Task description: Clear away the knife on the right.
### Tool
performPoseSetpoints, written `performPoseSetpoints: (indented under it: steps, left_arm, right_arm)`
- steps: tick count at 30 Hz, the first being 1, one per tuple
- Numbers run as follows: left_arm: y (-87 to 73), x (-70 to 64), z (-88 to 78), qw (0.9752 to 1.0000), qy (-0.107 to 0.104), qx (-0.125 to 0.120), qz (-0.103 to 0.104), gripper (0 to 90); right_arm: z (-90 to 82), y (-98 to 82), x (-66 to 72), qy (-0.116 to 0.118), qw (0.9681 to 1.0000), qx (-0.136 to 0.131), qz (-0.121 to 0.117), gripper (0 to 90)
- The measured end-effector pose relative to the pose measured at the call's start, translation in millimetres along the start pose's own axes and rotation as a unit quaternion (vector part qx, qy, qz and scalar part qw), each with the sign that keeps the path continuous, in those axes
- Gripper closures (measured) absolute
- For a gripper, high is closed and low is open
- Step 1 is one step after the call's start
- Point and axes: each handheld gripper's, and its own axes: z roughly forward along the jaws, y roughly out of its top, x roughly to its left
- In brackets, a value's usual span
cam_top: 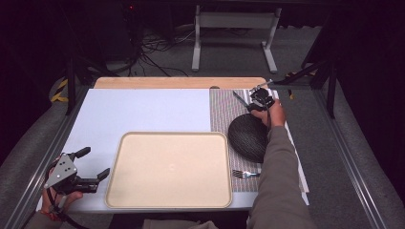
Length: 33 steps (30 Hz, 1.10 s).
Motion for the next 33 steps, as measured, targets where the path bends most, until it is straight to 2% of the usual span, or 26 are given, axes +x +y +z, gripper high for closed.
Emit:
performPoseSetpoints:
  steps: [5, 9, 12, 16, 17, 19, 22, 25, 26, 28, 31, 33]
  left_arm:
    - [1.8, 2.6, 2.6, 1.0000, 0.003, -0.006, -0.001, 3.5]
    - [2.6, 3.4, 3.8, 1.0000, 0.001, -0.006, -0.004, 3.5]
    - [2.6, 3.8, 3.5, 1.0000, 0.002, -0.006, -0.002, 3.5]
    - [2.5, 4.5, 2.1, 1.0000, 0.005, -0.006, -0.001, 3.5]
    - [2.5, 4.5, 2.1, 1.0000, 0.005, -0.006, -0.001, 3.5]
    - [2.6, 4.9, 1.4, 1.0000, 0.006, -0.005, 0.000, 3.5]
    - [2.0, 5.0, 1.3, 1.0000, 0.005, -0.004, -0.002, 3.5]
    - [2.4, 5.0, 1.2, 1.0000, 0.007, -0.004, -0.001, 3.5]
    - [2.6, 4.8, 1.2, 0.9999, 0.009, -0.003, 0.004, 3.5]
    - [2.4, 4.2, 1.6, 0.9999, 0.011, -0.005, 0.004, 3.5]
    - [2.8, 3.0, 1.6, 1.0000, 0.007, -0.005, 0.003, 3.5]
    - [3.2, 2.8, 1.5, 0.9999, 0.008, -0.005, 0.004, 3.5]
  right_arm:
    - [0.0, -2.4, 1.6, -0.006, 0.9999, -0.012, -0.008, 78.6]
    - [0.7, -2.0, 2.4, -0.023, 0.9994, -0.020, -0.014, 78.6]
    - [-0.4, -1.1, 1.7, -0.036, 0.9986, -0.035, -0.016, 78.6]
    - [-7.9, 0.4, -0.5, -0.064, 0.9953, -0.072, -0.007, 78.6]
    - [-7.9, 0.4, -0.5, -0.064, 0.9953, -0.072, -0.007, 78.6]
    - [-12.6, 0.8, -1.7, -0.079, 0.9924, -0.094, -0.003, 78.6]
    - [-21.9, 1.2, -3.8, -0.093, 0.9853, -0.142, 0.010, 78.7]
    - [-28.4, 3.8, -2.6, -0.114, 0.9792, -0.168, 0.006, 78.7]
    - [-33.7, 4.9, -3.1, -0.123, 0.9746, -0.187, 0.009, 78.7]
    - [-41.8, 5.7, -4.8, -0.128, 0.9696, -0.208, 0.015, 78.7]
    - [-52.8, 6.1, -6.0, -0.128, 0.9654, -0.227, 0.021, 78.7]
    - [-56.0, 5.8, -5.7, -0.126, 0.9642, -0.232, 0.025, 78.7]
